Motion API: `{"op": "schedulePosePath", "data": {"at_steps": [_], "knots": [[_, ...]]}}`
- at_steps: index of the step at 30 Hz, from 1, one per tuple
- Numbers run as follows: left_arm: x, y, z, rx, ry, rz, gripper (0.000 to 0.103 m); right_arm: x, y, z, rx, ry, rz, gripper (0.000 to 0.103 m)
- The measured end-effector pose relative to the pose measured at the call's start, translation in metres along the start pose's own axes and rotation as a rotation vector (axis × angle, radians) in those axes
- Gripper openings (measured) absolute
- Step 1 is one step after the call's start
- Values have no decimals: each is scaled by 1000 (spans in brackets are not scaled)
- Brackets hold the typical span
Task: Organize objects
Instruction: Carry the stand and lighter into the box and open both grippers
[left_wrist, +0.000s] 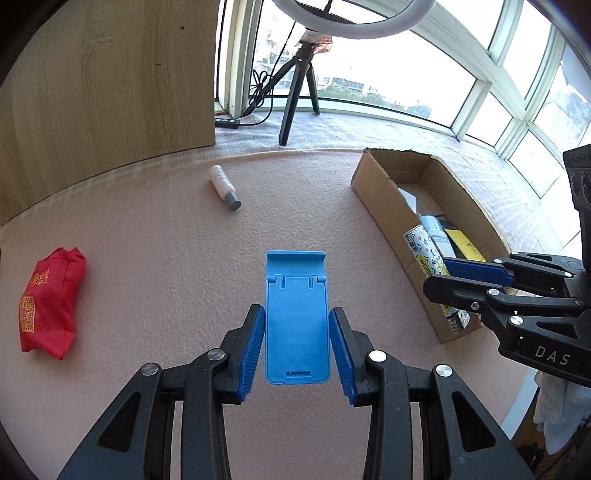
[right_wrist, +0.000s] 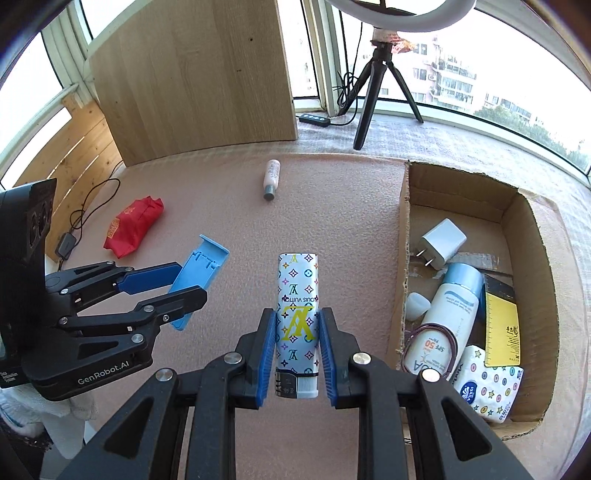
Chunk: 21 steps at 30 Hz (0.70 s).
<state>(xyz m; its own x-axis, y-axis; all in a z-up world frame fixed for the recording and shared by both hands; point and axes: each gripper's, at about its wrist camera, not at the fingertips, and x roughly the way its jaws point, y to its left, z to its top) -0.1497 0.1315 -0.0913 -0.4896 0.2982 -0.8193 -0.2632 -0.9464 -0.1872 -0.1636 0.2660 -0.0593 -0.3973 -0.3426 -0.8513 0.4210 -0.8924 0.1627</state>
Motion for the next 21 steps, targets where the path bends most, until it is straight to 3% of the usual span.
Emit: {"op": "schedulePosePath", "data": {"at_steps": [9, 21], "knots": [[21, -59, 41, 63, -32, -68, 39, -24, -66, 0, 88, -38, -73, 21], [78, -128, 79, 104, 2, -137, 39, -18, -146, 19, 160, -44, -175, 21]]}}
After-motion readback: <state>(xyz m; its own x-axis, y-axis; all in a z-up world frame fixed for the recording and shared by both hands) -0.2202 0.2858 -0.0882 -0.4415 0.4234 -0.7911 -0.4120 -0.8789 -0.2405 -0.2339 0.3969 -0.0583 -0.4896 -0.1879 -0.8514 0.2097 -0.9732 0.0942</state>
